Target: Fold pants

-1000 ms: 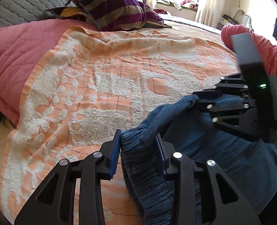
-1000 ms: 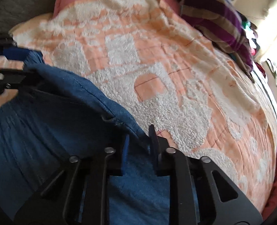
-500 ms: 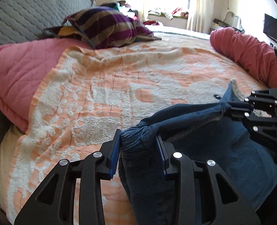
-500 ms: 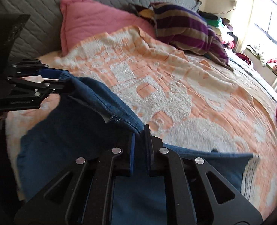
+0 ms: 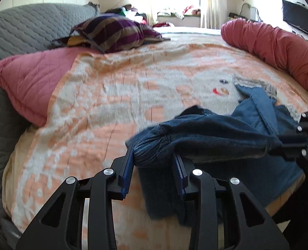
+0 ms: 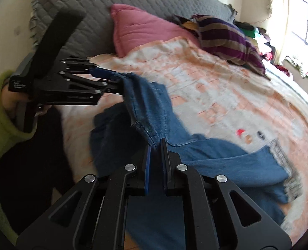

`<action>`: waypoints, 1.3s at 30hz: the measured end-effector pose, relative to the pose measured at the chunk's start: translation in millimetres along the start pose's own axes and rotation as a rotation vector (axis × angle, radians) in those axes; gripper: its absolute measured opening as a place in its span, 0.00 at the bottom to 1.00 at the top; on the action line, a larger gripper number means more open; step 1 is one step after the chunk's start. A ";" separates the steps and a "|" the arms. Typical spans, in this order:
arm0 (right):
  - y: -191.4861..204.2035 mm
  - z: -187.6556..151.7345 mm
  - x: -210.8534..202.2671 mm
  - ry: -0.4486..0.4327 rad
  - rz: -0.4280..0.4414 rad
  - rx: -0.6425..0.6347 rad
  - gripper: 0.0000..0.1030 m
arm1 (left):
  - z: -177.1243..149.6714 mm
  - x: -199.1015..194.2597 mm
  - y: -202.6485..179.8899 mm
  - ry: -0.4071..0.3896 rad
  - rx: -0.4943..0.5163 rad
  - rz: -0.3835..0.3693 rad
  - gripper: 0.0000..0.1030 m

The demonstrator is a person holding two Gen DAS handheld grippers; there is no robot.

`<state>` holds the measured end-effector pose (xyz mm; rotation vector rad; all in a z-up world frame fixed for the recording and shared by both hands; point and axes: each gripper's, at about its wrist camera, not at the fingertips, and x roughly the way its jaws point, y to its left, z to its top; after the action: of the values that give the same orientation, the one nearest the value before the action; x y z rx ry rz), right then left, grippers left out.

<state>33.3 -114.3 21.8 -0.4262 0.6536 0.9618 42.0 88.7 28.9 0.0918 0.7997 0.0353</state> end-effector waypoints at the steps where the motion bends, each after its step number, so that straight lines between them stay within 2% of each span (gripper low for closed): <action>1: 4.7 -3.1 1.0 0.007 0.008 -0.003 0.04 | -4.3 0.0 0.2 0.019 -0.009 -0.006 0.32; 7: 10.0 -19.1 3.3 0.026 0.087 0.093 0.04 | -24.1 5.9 8.7 0.124 -0.080 -0.048 0.35; 11: 28.7 -25.6 10.6 0.062 0.058 0.011 0.04 | -35.3 11.6 20.6 0.183 -0.162 -0.091 0.36; 15: 36.8 -28.2 12.8 0.072 0.076 -0.011 0.04 | -44.6 -4.6 29.4 0.166 -0.216 -0.116 0.37; 17: 37.7 -28.1 12.7 0.075 0.089 -0.011 0.04 | -47.5 -19.1 31.1 0.138 -0.223 -0.105 0.37; 22: 43.5 -31.1 16.5 0.106 0.102 -0.031 0.04 | -31.2 -44.2 21.8 0.050 -0.212 -0.102 0.37; 25: 50.5 -32.9 18.4 0.123 0.107 -0.053 0.05 | -13.7 -33.6 0.0 0.044 -0.169 -0.129 0.37; 27: 53.5 -34.6 19.3 0.130 0.110 -0.052 0.07 | -9.6 -14.8 -10.7 0.081 -0.144 -0.101 0.37; 29: 54.8 -36.3 20.6 0.138 0.114 -0.052 0.08 | -15.2 8.5 -17.1 0.139 -0.113 -0.049 0.37; 31: 57.7 -38.1 22.7 0.150 0.130 -0.059 0.13 | -26.0 24.3 -13.8 0.192 -0.124 -0.033 0.38; 33: 57.9 -38.5 22.8 0.157 0.174 -0.047 0.18 | -31.7 27.3 -7.1 0.202 -0.150 -0.040 0.39; 35: 55.3 -34.8 17.9 0.147 0.224 -0.027 0.18 | -31.8 25.7 -2.5 0.196 -0.164 -0.052 0.39; 37: 42.5 -27.9 3.6 0.079 0.250 0.032 0.19 | -33.7 27.3 -2.2 0.197 -0.159 -0.052 0.39; 39: 26.5 -23.1 -6.3 0.017 0.227 0.102 0.19 | -34.3 28.0 -2.2 0.195 -0.156 -0.052 0.39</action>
<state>0.6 -118.5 7.8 -0.2734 0.7745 1.1344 36.9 90.7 -15.1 -0.0815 0.9913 0.0578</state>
